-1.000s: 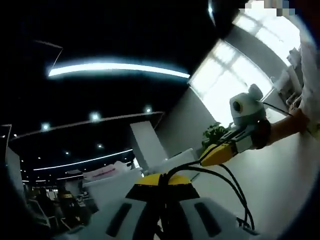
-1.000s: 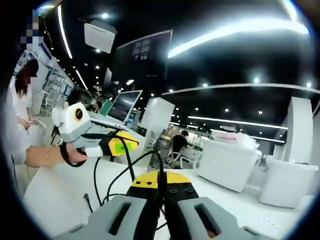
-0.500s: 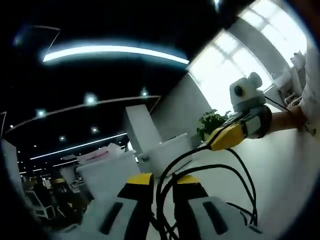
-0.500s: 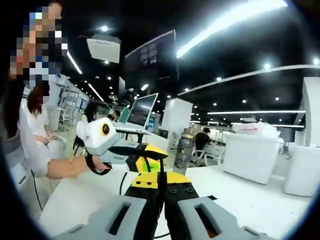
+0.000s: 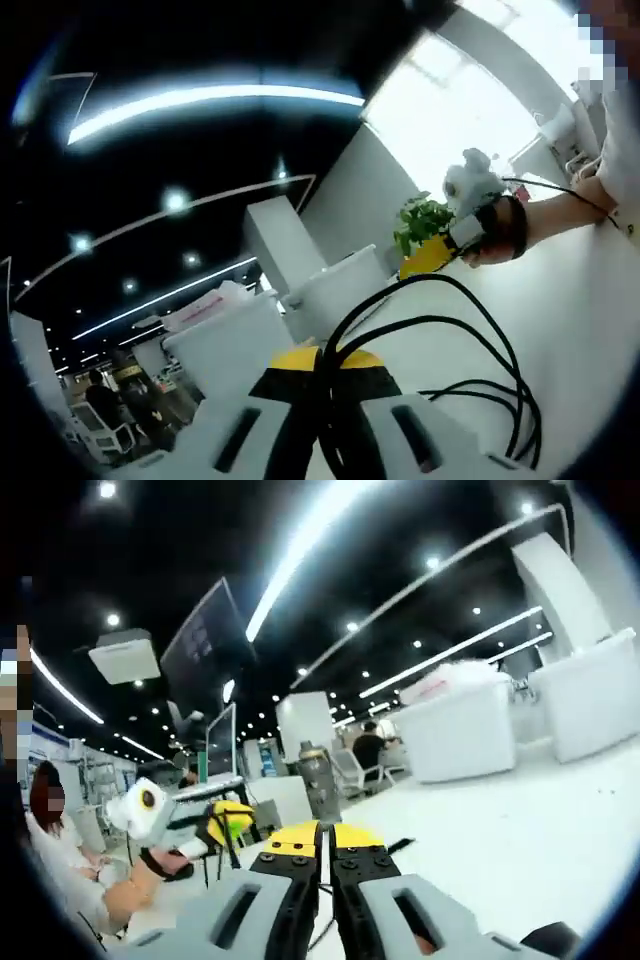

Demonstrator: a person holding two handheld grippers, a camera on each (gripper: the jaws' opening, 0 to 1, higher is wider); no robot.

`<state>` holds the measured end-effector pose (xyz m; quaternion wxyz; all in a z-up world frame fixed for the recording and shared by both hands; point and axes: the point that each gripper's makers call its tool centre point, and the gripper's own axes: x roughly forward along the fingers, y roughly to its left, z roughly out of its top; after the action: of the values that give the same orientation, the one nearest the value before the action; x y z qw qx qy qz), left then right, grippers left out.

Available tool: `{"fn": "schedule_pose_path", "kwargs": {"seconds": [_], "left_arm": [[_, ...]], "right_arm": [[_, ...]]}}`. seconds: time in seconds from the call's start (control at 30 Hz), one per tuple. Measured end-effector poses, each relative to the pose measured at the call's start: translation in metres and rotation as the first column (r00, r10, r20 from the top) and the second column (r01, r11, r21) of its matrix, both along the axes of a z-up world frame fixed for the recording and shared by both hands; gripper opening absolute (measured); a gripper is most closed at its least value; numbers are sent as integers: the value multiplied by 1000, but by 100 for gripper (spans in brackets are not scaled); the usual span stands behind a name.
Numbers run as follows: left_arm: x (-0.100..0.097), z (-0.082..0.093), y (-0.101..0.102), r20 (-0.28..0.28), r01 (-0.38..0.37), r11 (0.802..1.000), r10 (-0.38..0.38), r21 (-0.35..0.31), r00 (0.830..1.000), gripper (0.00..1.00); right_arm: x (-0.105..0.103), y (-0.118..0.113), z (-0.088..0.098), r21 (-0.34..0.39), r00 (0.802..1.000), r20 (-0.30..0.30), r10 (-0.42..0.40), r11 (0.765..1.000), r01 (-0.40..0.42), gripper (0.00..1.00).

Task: Coil the Type-C to USB data cable on the desktop and secure it with Velcro straps.

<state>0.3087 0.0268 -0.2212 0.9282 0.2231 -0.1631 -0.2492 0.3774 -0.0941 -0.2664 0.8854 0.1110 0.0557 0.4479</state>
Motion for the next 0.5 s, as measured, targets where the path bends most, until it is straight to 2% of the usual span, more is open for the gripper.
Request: {"fn": "schedule_pose_path", "kwargs": {"seconds": [0.03,0.07,0.13,0.17,0.23,0.27,0.33,0.37,0.4,0.43,0.47,0.5], "left_arm": [[0,1,-1,5,0,1000,0,0,1000,5],[0,1,-1,9,-2,1000,2,5,1000,5],[-1,0,-1,14,-6,1000,5,16,1000,5],[0,0,-2,15,-6,1000,6,18,1000,5],[-1,0,-3,18,2,1000,-2,20,1000,5],[-3,0,-5,19,8,1000,-8,18,1000,5],[-4,2,-7,22,21,1000,-21,17,1000,5],[-6,2,-10,24,36,999,-37,17,999,5],[-8,2,-12,25,43,999,-44,17,999,5],[-8,2,-13,26,46,999,-47,19,999,5],[-9,1,-15,26,49,999,-50,20,998,5],[-9,0,-16,23,51,998,-52,21,998,5]], "right_arm": [[3,5,-17,-14,999,-48,7,1000,-7,11],[2,15,-37,-8,991,-128,37,999,-39,19],[-4,30,-51,31,975,-204,92,996,-88,26],[-7,37,-60,-1,972,-210,106,994,-109,27],[-7,44,-75,-108,981,-169,92,988,-112,27],[-8,48,-78,-132,983,-157,92,985,-113,27],[-9,54,-84,-140,981,-172,94,983,-119,27],[-9,59,-88,-138,976,-190,102,982,-129,23],[-8,60,-94,-163,975,-202,91,979,-125,14],[-5,58,-101,-215,978,-200,67,970,-110,5],[0,56,-103,-243,983,-179,32,967,-76,3],[-2,59,-97,-234,985,-162,55,968,-93,2]]}}
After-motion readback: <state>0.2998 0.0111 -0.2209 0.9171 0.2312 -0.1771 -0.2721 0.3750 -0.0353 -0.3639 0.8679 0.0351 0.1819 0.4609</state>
